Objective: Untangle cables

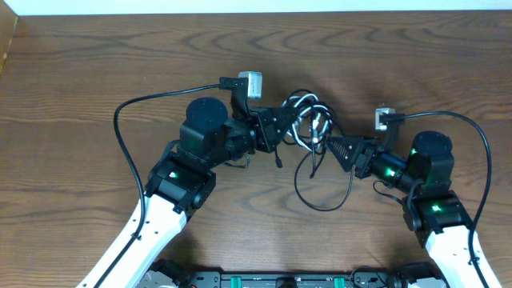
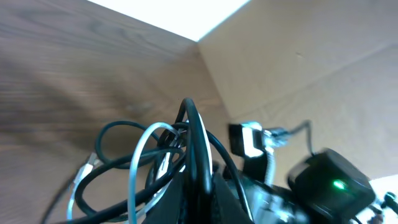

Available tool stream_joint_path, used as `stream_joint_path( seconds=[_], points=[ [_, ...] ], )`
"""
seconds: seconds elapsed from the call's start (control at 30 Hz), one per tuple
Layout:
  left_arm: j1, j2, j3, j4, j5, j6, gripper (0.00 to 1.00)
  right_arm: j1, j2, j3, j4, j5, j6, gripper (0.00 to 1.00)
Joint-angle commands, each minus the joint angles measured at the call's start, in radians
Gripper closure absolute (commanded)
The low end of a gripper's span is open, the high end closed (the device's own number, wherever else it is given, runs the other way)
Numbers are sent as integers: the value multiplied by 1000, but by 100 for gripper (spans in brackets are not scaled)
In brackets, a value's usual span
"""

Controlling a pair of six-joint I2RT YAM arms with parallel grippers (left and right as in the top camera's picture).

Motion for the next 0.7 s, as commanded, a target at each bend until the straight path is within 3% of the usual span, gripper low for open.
stream_joint_path(
  seconds=[0.0,0.17,0.27,0.67],
  points=[
    [-26,-11,4,23,119,-12,92,12,32,6,31,90,87,47],
    [-106,-11,4,27,149,45,92,12,66,6,74,139,90,74],
    [-119,-11,4,56,206,57,92,11,67,6,49,245,90,83],
    [-87,-11,4,116,198,188,92,8,67,6,3,304,31,83]
  ],
)
